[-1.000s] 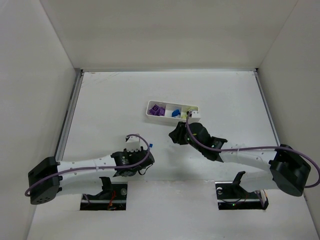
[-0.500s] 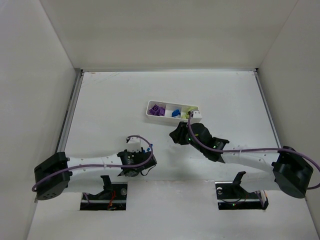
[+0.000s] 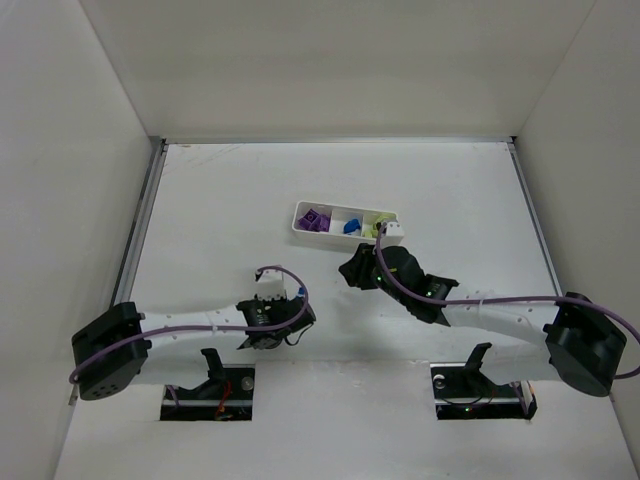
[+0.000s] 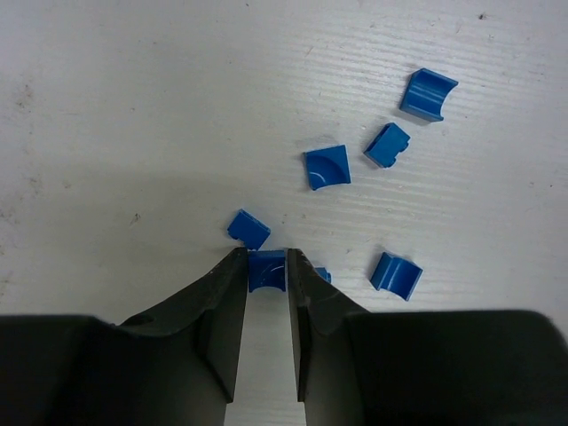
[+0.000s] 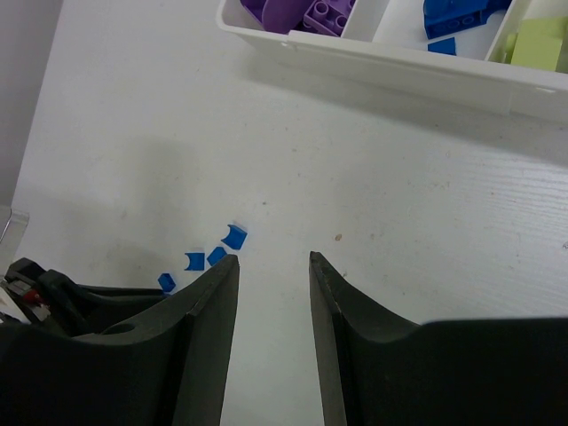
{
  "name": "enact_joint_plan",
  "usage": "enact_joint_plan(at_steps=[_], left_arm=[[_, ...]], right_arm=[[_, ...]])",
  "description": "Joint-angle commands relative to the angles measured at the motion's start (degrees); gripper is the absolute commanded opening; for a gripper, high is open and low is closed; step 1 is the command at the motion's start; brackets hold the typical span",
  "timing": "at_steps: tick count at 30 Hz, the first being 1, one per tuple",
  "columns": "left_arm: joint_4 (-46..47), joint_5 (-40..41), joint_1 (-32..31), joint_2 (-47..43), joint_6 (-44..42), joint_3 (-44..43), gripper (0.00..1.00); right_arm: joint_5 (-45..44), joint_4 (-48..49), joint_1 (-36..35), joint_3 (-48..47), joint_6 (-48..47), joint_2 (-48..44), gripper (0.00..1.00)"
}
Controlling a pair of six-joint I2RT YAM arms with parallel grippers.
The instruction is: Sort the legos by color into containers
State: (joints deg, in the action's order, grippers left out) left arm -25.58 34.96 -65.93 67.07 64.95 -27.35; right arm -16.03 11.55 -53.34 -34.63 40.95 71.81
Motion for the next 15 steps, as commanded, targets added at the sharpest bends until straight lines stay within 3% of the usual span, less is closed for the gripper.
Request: enact_joint_plan(at_steps=[1, 6, 15], left_arm=[[0.01, -1.65, -0.64, 0.61, -0.26, 0.46, 0.20], [-0.96, -1.30, -0.73, -2.37, -0.61, 0.46, 0.13], [-0.79, -0.68, 0.41, -8.00, -6.23, -5.95, 0.12]], right_arm=[[-0.05, 2.07, -0.49, 0.09, 0.01, -1.15, 0.43], [-0.49, 1.72, -0.31, 0.70, -0.17, -2.20, 0.45], [-0.84, 0.67, 0.38, 4.65, -0.61, -6.85, 0.48]])
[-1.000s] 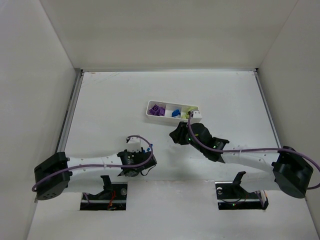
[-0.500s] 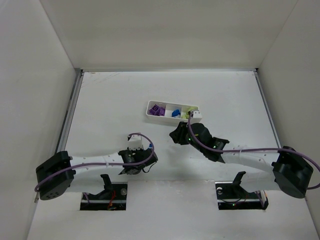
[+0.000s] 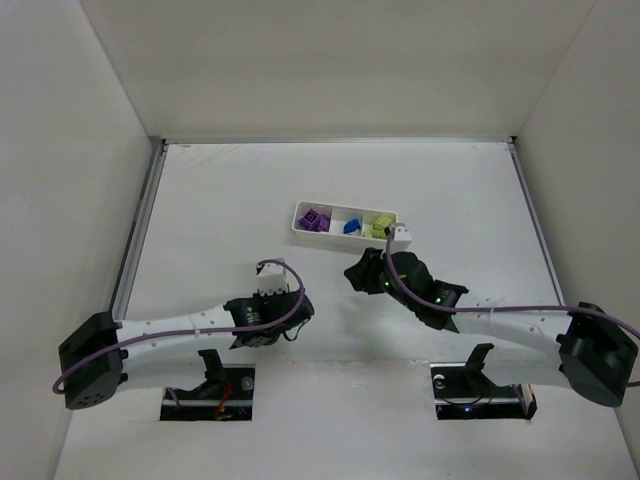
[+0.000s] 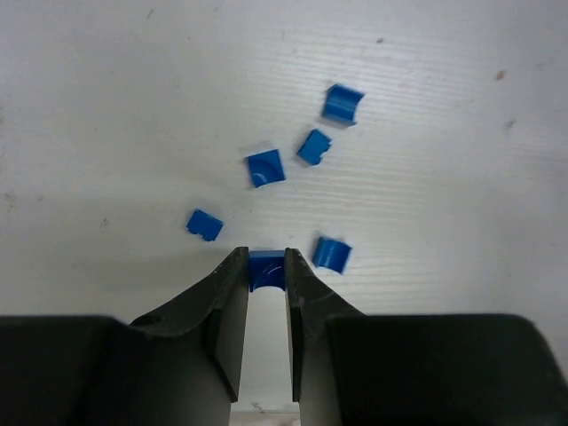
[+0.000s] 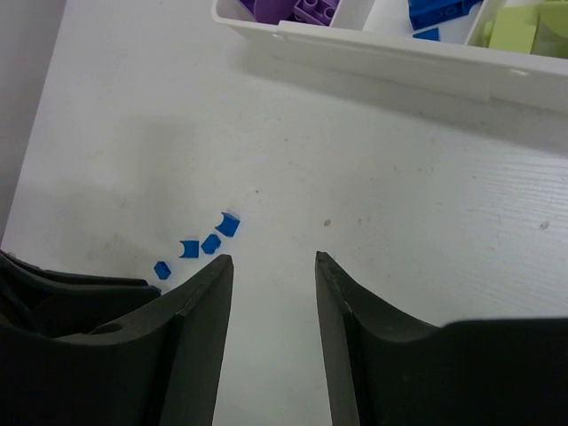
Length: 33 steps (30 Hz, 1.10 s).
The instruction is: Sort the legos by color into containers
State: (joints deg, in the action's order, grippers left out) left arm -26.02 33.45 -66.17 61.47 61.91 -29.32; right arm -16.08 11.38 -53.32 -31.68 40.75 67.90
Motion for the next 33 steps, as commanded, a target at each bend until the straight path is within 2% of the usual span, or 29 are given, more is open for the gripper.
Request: enact_joint_plan(at_steps=[1, 4, 8, 12, 15, 20, 26, 30, 33], left_arm=[[0.18, 1.09, 1.26, -2.93, -3.98, -4.69, 0.12], [3.07, 1.18, 3.81, -2.77, -7.31, -7.23, 0.12], [13.96, -0.84, 7.85, 1.53, -14.79, -11.10, 0.12], [24.67, -5.40, 12.59, 10.74, -21.11, -18.12, 0.13], [29.44, -7.61, 14.80, 17.78, -25.51, -24.09, 0.13], [30.77, -12.26, 19.45, 30.44, -29.04, -35.08, 0.14], [30.59, -14.20, 21.92, 40.99, -30.18, -43.35, 0.17], [30.42, -14.73, 22.53, 44.17, -30.27, -46.44, 0.28], [30.33, -14.73, 22.62, 42.60, -30.62, -46.53, 0.39]], right_arm=[[-0.80, 0.84, 1.32, 2.41, -0.41, -4.17, 0.48], [-0.27, 0.84, 4.14, 4.17, -0.50, -6.63, 0.49], [-0.18, 0.84, 5.38, 5.93, -0.32, -8.04, 0.49], [-0.80, 1.63, 5.38, 8.12, 0.47, -8.75, 0.48], [-0.80, 1.98, 5.38, 9.44, 1.08, -9.89, 0.48], [-0.10, 2.51, 5.82, 10.94, 0.91, -11.73, 0.49], [0.78, 2.86, 5.82, 11.38, 0.73, -12.36, 0.49], [1.66, 3.65, 5.73, 10.94, 0.47, -10.69, 0.49], [1.92, 4.27, 5.29, 10.41, 0.38, -9.63, 0.49]])
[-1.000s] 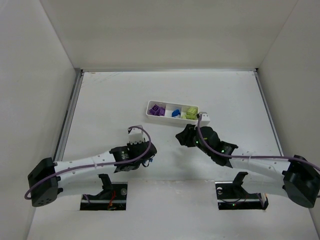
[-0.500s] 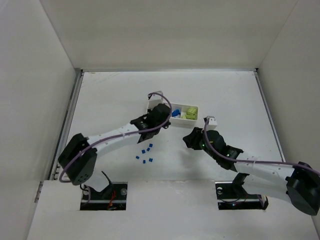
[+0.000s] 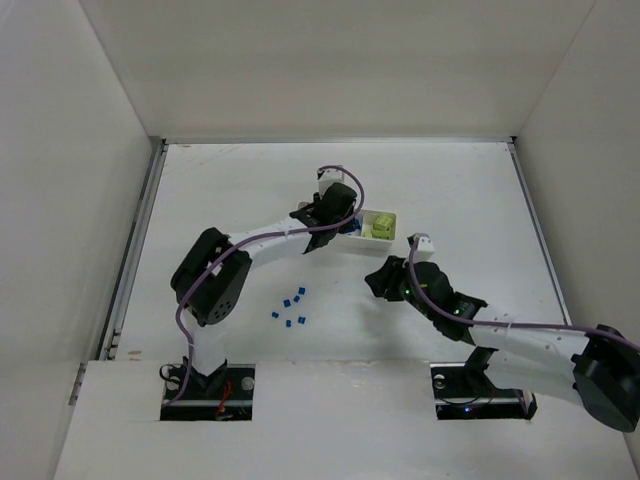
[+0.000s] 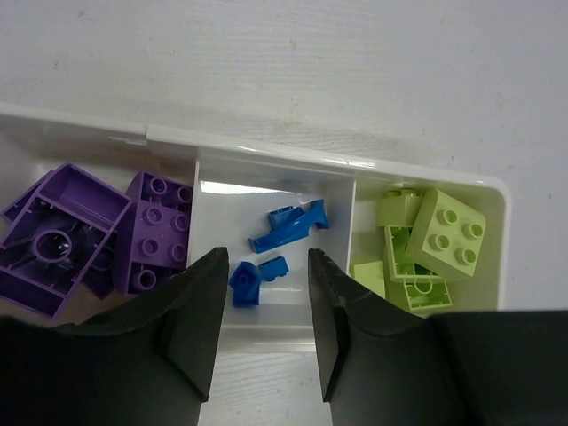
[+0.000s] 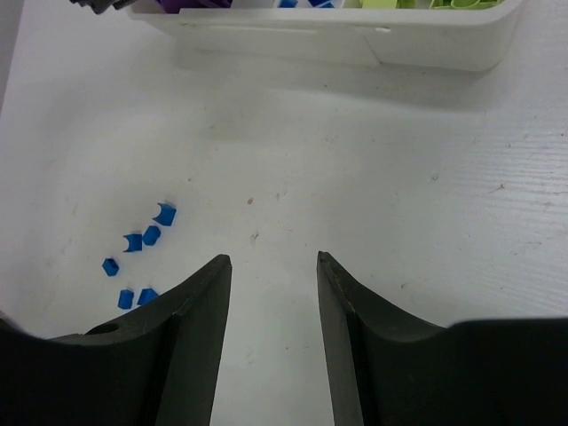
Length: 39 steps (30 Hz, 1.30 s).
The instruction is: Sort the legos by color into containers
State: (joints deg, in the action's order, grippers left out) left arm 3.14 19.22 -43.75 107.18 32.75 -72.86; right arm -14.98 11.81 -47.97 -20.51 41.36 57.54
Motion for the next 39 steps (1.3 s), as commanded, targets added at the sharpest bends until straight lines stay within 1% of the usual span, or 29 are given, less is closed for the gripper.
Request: enact_joint_plan(at_steps=[1, 4, 6, 8, 9, 10, 12, 16, 22, 25, 27, 33, 39], left_arm=[[1.17, -0.24, 0.11, -4.24, -1.72, -2.38, 0.40], [1.08, 0.02, 0.20, -8.72, -2.43, 0.60, 0.42], [1.08, 0.11, 0.37, -12.93, -1.91, 4.46, 0.41], [1.00, 0.29, 0.55, -18.20, -0.86, 10.08, 0.39], [0.91, 0.64, 0.81, -21.10, -0.24, 13.06, 0.38], [0.56, 1.34, 1.07, -24.18, 0.46, 16.23, 0.37], [-1.37, 2.92, 1.25, -30.59, 1.61, 22.03, 0.35], [-7.07, 7.92, 0.11, -43.25, 4.68, 32.50, 0.34], [-17.01, 9.96, 1.42, -56.35, 10.04, 42.52, 0.34], [-19.74, 9.26, 2.48, -59.97, 12.42, 45.87, 0.35], [-20.45, 8.90, 2.22, -60.94, 13.21, 47.54, 0.35], [-21.68, 8.81, -0.06, -61.47, 16.20, 50.09, 0.38], [-22.03, 9.25, -2.08, -62.70, 18.05, 51.24, 0.39]], right_arm=[[1.01, 3.92, -0.50, -1.02, -0.23, 1.08, 0.49], [1.71, 4.44, -3.22, -2.60, -0.41, 4.23, 0.48], [2.94, 4.45, -5.59, -4.70, -1.63, 8.01, 0.41], [3.21, 4.18, -9.19, -7.25, -2.69, 12.05, 0.33], [3.03, 4.01, -11.12, -8.57, -2.95, 13.90, 0.30], [2.86, 4.01, -13.14, -10.15, -3.22, 16.18, 0.29], [3.38, 4.53, -16.40, -12.61, -4.00, 20.14, 0.30], [2.24, 3.48, -22.11, -19.11, -6.82, 28.66, 0.39], [-1.10, -0.38, -23.88, -24.74, -5.60, 34.48, 0.48], [-2.15, -2.93, -24.59, -26.68, -3.93, 36.41, 0.54], [-3.47, -3.81, -24.85, -27.47, -2.87, 37.73, 0.55], [-6.81, -7.77, -25.38, -31.34, 0.38, 40.54, 0.52], [-8.04, -9.01, -26.08, -34.07, 2.66, 43.09, 0.52]])
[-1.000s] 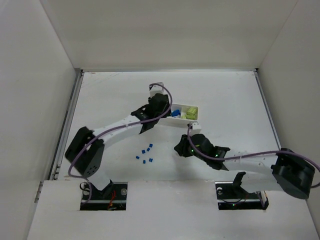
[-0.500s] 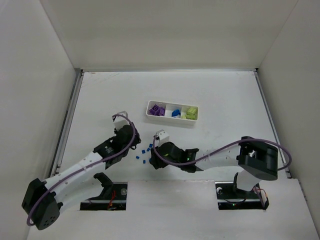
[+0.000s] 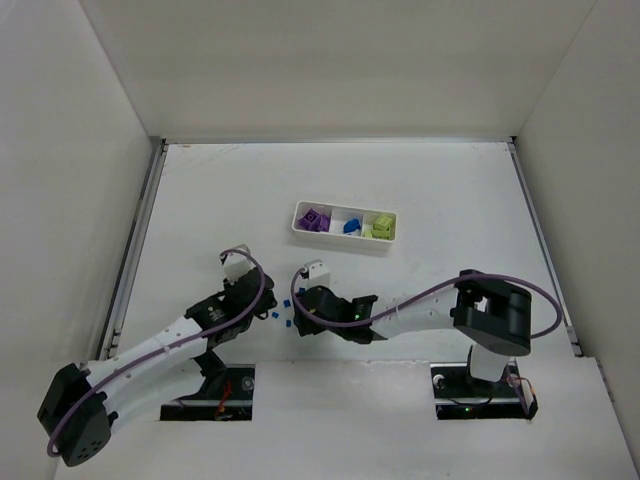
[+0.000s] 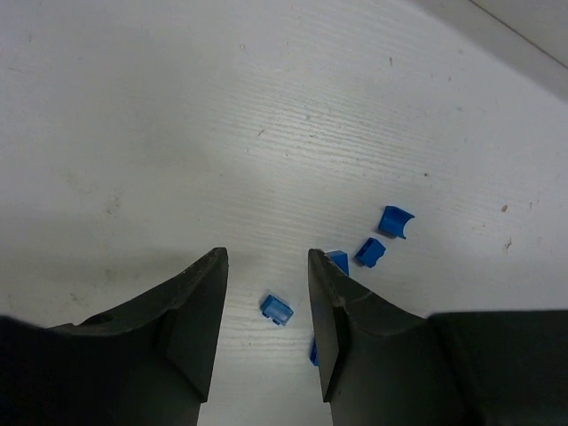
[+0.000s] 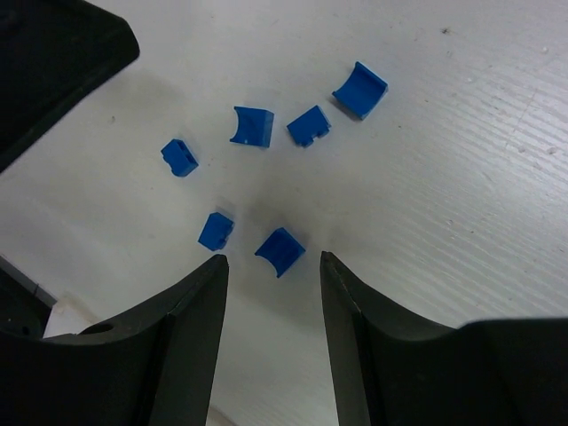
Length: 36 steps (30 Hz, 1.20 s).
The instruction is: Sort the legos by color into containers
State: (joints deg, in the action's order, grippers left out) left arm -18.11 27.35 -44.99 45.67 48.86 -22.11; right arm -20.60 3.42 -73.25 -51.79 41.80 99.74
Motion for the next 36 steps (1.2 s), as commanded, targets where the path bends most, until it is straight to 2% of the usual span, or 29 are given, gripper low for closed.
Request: enact_joint_plan(at_steps=[1, 9, 13, 15, 18, 20, 30, 36], left_arm=[[-0.53, 1.38, -1.28, -1.28, 2.11, 0.66, 0.39], [0.53, 3.14, -3.47, -1.20, 2.38, 1.19, 0.39], [-0.43, 2.80, -4.00, -1.55, 2.64, 0.84, 0.39], [-0.87, 2.70, -4.88, -1.64, 3.08, 0.84, 0.39], [-2.36, 3.58, -5.94, -1.46, 4.75, 0.49, 0.39], [-3.42, 3.93, -6.55, -1.37, 5.45, 0.22, 0.39], [-3.77, 6.40, -7.52, -2.43, 8.61, 1.36, 0.39], [-3.69, 5.61, -6.29, -5.06, 9.67, 1.72, 0.39]], right_arm=[[-2.95, -0.70, -0.79, -3.05, 2.41, 1.50, 0.52], [-8.49, -7.37, -0.79, -6.57, 4.78, 4.67, 0.43], [-8.84, -9.92, -1.14, -8.50, 5.05, 5.81, 0.35], [-9.63, -11.32, -1.76, -9.20, 4.87, 5.90, 0.36], [-10.95, -13.96, -2.55, -9.82, 5.13, 5.64, 0.47], [-11.65, -15.11, -3.16, -9.91, 5.31, 5.11, 0.49], [-10.86, -14.67, -4.57, -10.00, 6.80, 6.51, 0.31], [-13.50, -10.29, -4.92, -5.44, 6.28, 1.34, 0.25]])
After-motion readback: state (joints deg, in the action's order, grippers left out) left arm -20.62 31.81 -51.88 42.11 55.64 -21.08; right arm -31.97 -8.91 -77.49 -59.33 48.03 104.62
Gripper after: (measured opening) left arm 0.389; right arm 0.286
